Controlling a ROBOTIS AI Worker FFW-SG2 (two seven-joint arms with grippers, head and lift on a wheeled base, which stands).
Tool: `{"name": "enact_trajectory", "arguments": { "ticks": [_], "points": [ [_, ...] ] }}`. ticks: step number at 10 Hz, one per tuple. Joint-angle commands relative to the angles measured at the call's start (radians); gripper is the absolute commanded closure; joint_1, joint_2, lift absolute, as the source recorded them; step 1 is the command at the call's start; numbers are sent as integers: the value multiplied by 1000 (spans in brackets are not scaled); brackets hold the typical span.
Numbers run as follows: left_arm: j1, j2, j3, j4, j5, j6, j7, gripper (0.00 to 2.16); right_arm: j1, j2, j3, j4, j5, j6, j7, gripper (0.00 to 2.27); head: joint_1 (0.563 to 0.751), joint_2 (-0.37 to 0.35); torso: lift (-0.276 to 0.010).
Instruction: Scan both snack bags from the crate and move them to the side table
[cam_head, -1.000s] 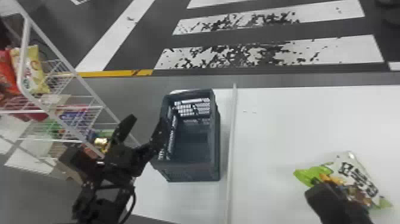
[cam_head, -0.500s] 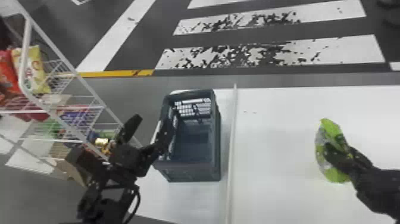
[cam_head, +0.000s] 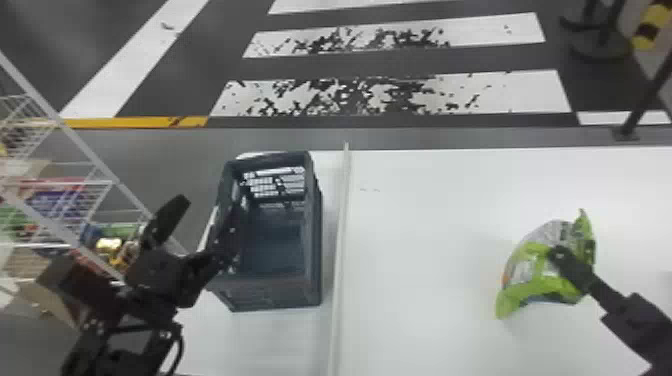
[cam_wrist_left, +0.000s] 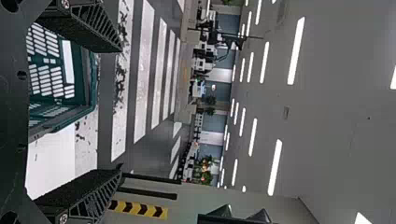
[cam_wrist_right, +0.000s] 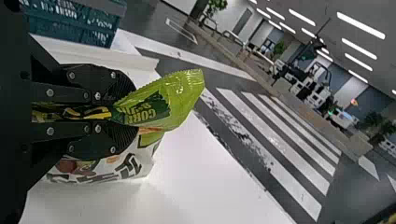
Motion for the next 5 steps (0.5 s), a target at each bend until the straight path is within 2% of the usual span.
{"name": "enact_trajectory", "arguments": {
  "ticks": [1,2,3,4,5],
  "points": [
    [0,-1,-6,-6,-3,0,0,70,17,21,-10,-9,63,1,-64,2246,695,149,-29],
    [0,-2,-6,-6,-3,0,-2,70,33,21,0,-47,117,4,-159,2216,695,134,-29],
    [0,-2,-7,-3,-3,0,-2,70,57,24,23,-98,186,4,-248,1939,695,111,-29],
    [-2,-1,-9,3,-3,0,-2,70,80,24,53,-146,258,4,-340,1389,695,91,-29],
    [-5,-1,-10,6,-3,0,-3,70,89,23,81,-181,331,38,-404,380,695,79,-29]
  ]
}}
